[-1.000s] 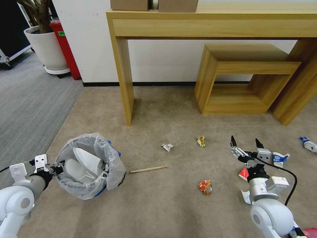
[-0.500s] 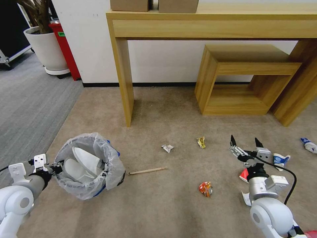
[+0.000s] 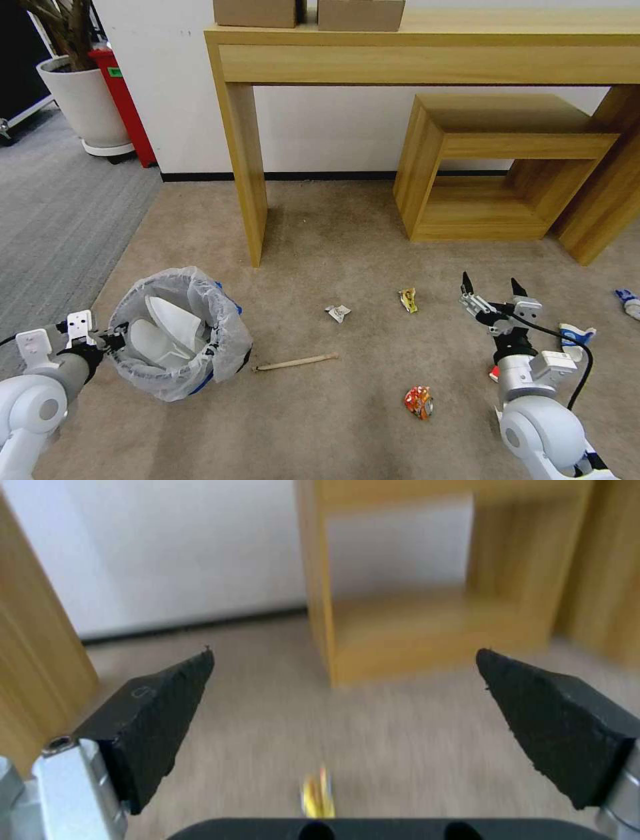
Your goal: Pick up the trash bin and place the garbage on the floor into it.
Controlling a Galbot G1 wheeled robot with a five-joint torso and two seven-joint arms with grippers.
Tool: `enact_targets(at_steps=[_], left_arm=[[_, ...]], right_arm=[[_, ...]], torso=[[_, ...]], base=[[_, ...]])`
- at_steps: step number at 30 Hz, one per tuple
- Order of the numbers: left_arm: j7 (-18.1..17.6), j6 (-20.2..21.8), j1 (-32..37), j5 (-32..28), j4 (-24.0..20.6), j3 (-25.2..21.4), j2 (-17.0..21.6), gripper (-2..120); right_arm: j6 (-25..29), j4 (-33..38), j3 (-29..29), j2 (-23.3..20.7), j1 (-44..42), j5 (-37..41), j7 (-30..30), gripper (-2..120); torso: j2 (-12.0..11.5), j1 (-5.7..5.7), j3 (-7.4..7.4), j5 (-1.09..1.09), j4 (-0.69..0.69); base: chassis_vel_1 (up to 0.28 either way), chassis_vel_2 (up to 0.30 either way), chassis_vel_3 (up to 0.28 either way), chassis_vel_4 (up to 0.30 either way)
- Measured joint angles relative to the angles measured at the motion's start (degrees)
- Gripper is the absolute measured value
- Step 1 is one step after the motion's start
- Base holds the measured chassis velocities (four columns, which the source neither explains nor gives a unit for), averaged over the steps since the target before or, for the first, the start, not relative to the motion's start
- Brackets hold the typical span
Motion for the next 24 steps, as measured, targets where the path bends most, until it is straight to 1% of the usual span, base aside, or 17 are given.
enact_targets(at_steps=[3, 4, 5, 7, 8, 9, 10, 12, 15, 17, 18, 19, 21, 23, 24], left_arm=[[-0.04, -0.01, -0.14, 0.19, 0.09, 0.34, -0.21, 0], [-0.04, -0.01, -0.14, 0.19, 0.09, 0.34, -0.21, 0], [-0.04, -0.04, -0.19, 0.32, 0.26, 0.48, -0.33, 0], [-0.04, -0.08, -0.33, 0.58, 0.5, 0.73, -0.45, 0], [-0.04, -0.08, -0.33, 0.58, 0.5, 0.73, -0.45, 0], [-0.04, -0.11, -0.56, 0.74, 0.77, 1.01, -0.6, 0], [-0.04, -0.12, -0.81, 0.92, 1.0, 1.27, -0.77, 0], [-0.05, -0.14, -1.03, 1.1, 1.2, 1.52, -0.96, 0], [-0.03, -0.23, -1.47, 1.56, 1.66, 2.09, -1.58, 0], [-0.03, -0.28, -1.5, 1.67, 1.74, 2.16, -1.68, 0], [0.03, -0.34, -1.54, 1.92, 1.88, 2.31, -1.9, 0], [0.03, -0.34, -1.54, 1.92, 1.88, 2.31, -1.9, 0], [0.04, -0.42, -1.53, 2.11, 1.96, 2.36, -2.09, 0], [0.06, -0.49, -1.37, 2.24, 1.96, 2.32, -2.33, 0], [0.06, -0.49, -1.37, 2.24, 1.96, 2.32, -2.33, 0]], right_arm=[[-8.13, 0.01, -2.16, -1.13, 0.53, 10.74, 7.51, 100], [-8.13, 0.01, -2.16, -1.13, 0.53, 10.74, 7.51, 100], [-12.55, -0.2, -2.63, -1.76, 0.66, 15.09, 11.0, 100], [-17.18, -0.26, -3.1, -2.37, 0.9, 19.9, 15.68, 100], [-17.18, -0.26, -3.1, -2.37, 0.9, 19.9, 15.68, 100], [-20.7, -0.46, -3.61, -2.94, 1.12, 23.52, 19.51, 100], [-22.91, -0.88, -4.17, -3.73, 1.03, 25.9, 21.3, 100], [-23.97, -1.37, -4.73, -4.32, 0.9, 27.09, 22.12, 100], [-26.93, -3.85, -7.68, -5.5, 1.25, 30.24, 23.61, 100], [-27.16, -4.5, -8.36, -5.53, 1.52, 30.38, 23.69, 100], [-27.58, -6.03, -10.06, -5.47, 2.29, 30.45, 23.73, 100], [-27.58, -6.03, -10.06, -5.47, 2.29, 30.45, 23.73, 100], [-27.99, -7.83, -11.99, -5.19, 3.24, 30.28, 23.69, 100], [-28.08, -10.32, -14.76, -4.43, 4.65, 28.95, 23.09, 100], [-28.08, -10.32, -14.76, -4.43, 4.65, 28.95, 23.09, 100]], torso=[[0.0, 0.0, 0.0, 0.01, 0.0], [0.0, 0.0, 0.0, 0.01, 0.0], [0.0, 0.0, 0.0, 0.01, 0.0], [0.0, 0.0, 0.0, 0.01, 0.0], [0.0, 0.0, 0.0, 0.01, 0.0], [0.0, 0.0, 0.0, 0.01, 0.0], [0.0, 0.0, 0.0, 0.01, 0.0], [0.0, 0.0, 0.0, 0.0, 0.0], [0.0, 0.0, 0.0, 0.0, -0.01], [0.0, 0.0, 0.0, 0.0, -0.01], [0.0, 0.0, 0.0, 0.0, 0.0], [0.0, 0.0, 0.0, 0.0, 0.0], [0.0, 0.0, 0.01, 0.0, 0.0], [0.0, 0.0, 0.0, 0.01, 0.0], [0.0, 0.0, 0.0, 0.01, 0.0]], base=[[0.0, 0.0, 0.0, 0.0], [0.0, 0.0, 0.0, 0.0], [0.0, 0.0, 0.0, 0.0], [0.0, 0.0, 0.0, 0.0], [0.0, 0.0, 0.0, 0.0], [0.0, 0.0, 0.0, 0.0], [0.0, 0.0, 0.0, 0.0], [0.0, 0.0, 0.0, 0.0], [0.0, 0.0, 0.0, 0.0], [0.0, 0.0, 0.0, 0.0], [0.0, 0.0, 0.0, 0.0], [0.0, 0.0, 0.0, 0.0], [0.0, 0.0, 0.0, 0.0], [0.0, 0.0, 0.0, 0.0], [0.0, 0.0, 0.0, 0.0]])
